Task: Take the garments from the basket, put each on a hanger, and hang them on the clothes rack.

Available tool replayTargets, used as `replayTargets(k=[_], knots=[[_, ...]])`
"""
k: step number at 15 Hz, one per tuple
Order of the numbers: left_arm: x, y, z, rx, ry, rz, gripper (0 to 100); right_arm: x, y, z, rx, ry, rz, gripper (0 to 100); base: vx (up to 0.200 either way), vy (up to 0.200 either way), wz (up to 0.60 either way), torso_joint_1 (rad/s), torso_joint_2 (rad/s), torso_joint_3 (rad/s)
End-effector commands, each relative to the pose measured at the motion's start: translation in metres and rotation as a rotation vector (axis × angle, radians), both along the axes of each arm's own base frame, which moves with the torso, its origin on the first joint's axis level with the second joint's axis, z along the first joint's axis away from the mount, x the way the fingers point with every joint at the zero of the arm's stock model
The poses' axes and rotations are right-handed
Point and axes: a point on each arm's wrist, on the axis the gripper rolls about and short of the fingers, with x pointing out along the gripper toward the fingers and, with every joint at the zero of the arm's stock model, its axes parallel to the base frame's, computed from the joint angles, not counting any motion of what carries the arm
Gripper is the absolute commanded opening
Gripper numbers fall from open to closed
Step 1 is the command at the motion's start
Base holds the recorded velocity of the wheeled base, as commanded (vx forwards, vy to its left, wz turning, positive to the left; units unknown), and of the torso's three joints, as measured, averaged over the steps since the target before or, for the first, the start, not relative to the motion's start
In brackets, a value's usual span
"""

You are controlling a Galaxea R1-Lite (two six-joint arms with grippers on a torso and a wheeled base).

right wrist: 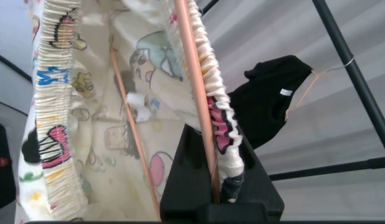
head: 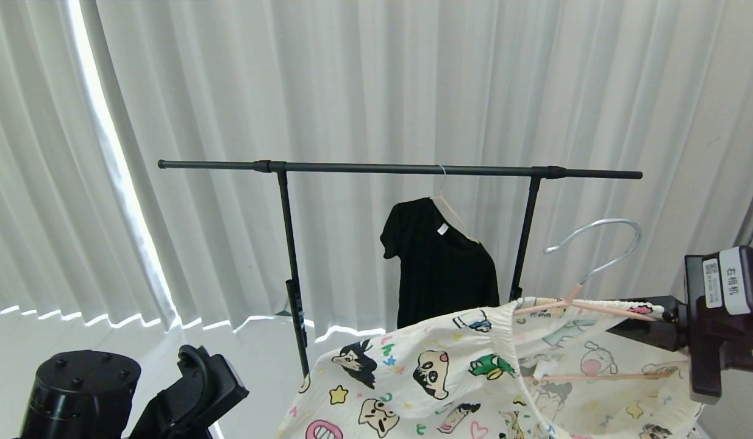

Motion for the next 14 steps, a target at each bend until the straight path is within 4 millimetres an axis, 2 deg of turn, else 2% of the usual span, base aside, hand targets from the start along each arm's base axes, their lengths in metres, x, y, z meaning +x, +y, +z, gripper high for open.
replayTargets(k=[1, 4, 8, 14], knots=[[-0.001, 0.001, 0.001, -0.007, -0.009, 0.001, 100, -0.003, -0.002, 0.001, 0.001, -0.007, -0.007, 0, 0.000, 0.000, 0.00, 0.000, 0.00, 0.000], [0.000, 0.011, 0.006, -0.010, -0.044, 0.082, 100, -0.006, -0.014, -0.001, -0.031, 0.015, -0.121, 0, 0.000, 0.000, 0.00, 0.000, 0.00, 0.000], [-0.004, 0.034, 0.018, -0.019, -0.134, 0.270, 100, -0.023, -0.037, -0.007, -0.073, 0.179, -0.413, 0, 0.000, 0.000, 0.00, 0.000, 0.00, 0.000], [-0.004, 0.051, 0.032, 0.113, -0.266, 0.589, 100, -0.029, -0.059, -0.021, -0.082, 0.299, -0.786, 0, 0.000, 0.000, 0.00, 0.000, 0.00, 0.000]])
